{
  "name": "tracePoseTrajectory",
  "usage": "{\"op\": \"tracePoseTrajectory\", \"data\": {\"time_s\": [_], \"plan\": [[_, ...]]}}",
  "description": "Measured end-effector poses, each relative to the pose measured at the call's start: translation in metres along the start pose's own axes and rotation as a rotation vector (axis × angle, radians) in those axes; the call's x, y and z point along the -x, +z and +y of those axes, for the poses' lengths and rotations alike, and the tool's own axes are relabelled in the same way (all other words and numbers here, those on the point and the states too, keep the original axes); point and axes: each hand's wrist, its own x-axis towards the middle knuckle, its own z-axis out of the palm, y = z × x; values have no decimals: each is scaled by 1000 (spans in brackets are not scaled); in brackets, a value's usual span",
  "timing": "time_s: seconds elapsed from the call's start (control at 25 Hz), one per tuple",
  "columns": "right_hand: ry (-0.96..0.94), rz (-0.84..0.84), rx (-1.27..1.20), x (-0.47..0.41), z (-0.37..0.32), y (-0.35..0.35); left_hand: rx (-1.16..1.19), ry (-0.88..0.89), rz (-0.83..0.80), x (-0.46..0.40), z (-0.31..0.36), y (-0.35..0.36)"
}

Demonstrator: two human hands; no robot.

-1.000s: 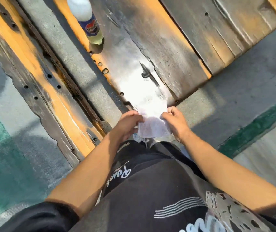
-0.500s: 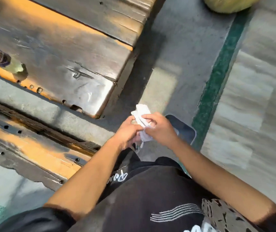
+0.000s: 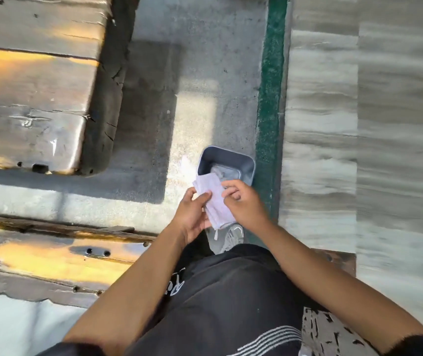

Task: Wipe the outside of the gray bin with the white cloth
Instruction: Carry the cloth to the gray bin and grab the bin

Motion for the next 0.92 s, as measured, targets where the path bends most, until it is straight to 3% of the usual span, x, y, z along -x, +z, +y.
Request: {"op": "tracePoseTrajectory", "data": {"time_s": [0.08, 0.28, 0.52, 0.92], "plan": [[19, 105, 72, 11, 24, -12, -49, -6, -13, 2, -14, 18], [112, 26, 113, 31, 62, -17, -237, -85, -126, -11, -39, 53], [219, 251, -16, 25, 108, -12, -362, -226, -309, -41, -66, 63], [338, 362, -219, -23, 218, -17, -448, -307, -335, -115, -122, 90]]}}
